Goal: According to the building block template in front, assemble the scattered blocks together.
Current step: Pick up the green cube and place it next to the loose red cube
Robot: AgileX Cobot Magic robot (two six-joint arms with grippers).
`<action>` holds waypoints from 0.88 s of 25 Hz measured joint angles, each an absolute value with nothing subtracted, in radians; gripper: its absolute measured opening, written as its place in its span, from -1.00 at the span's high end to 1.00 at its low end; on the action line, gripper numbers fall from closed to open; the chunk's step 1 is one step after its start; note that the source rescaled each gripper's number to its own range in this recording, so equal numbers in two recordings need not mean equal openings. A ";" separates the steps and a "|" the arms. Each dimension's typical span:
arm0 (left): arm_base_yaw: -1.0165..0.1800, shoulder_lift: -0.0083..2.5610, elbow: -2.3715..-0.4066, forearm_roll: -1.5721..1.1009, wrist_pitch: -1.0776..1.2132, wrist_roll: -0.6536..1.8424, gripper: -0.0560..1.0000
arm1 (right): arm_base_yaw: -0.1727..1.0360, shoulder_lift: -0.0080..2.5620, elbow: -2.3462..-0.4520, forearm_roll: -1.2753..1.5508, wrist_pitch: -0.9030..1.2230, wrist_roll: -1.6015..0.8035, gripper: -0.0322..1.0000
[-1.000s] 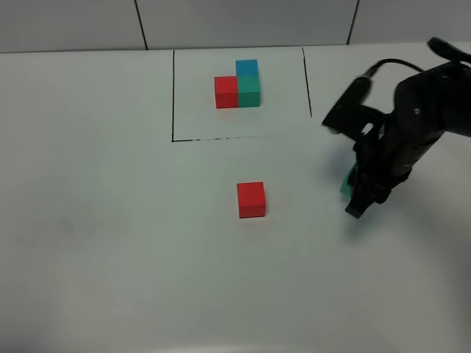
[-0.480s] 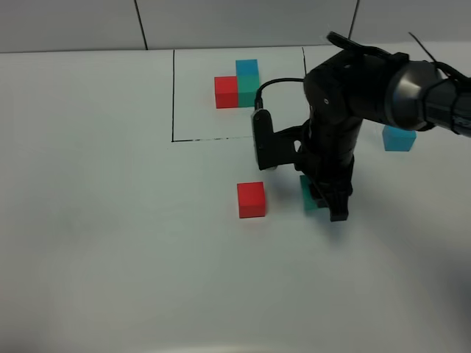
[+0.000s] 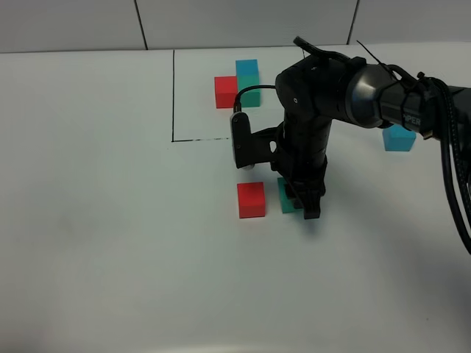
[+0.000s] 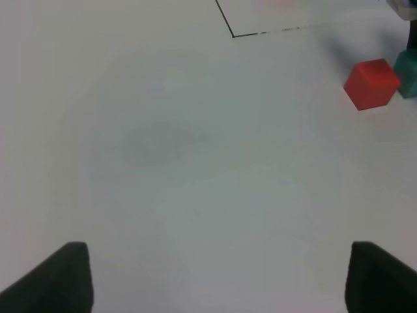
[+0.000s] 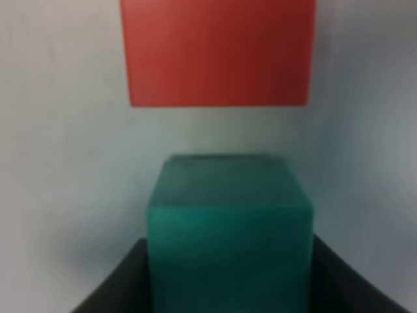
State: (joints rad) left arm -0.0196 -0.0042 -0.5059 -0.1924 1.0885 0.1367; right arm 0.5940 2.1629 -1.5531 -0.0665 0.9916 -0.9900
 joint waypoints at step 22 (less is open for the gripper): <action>-0.020 -0.004 -0.506 -0.192 1.088 0.137 -0.81 | 0.611 2.164 -1.511 -0.021 0.905 -0.945 0.89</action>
State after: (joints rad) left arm -0.0196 -0.0042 -0.5059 -0.1924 1.0885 0.1367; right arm 0.6105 2.1639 -1.5107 -0.0215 0.9046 -0.9446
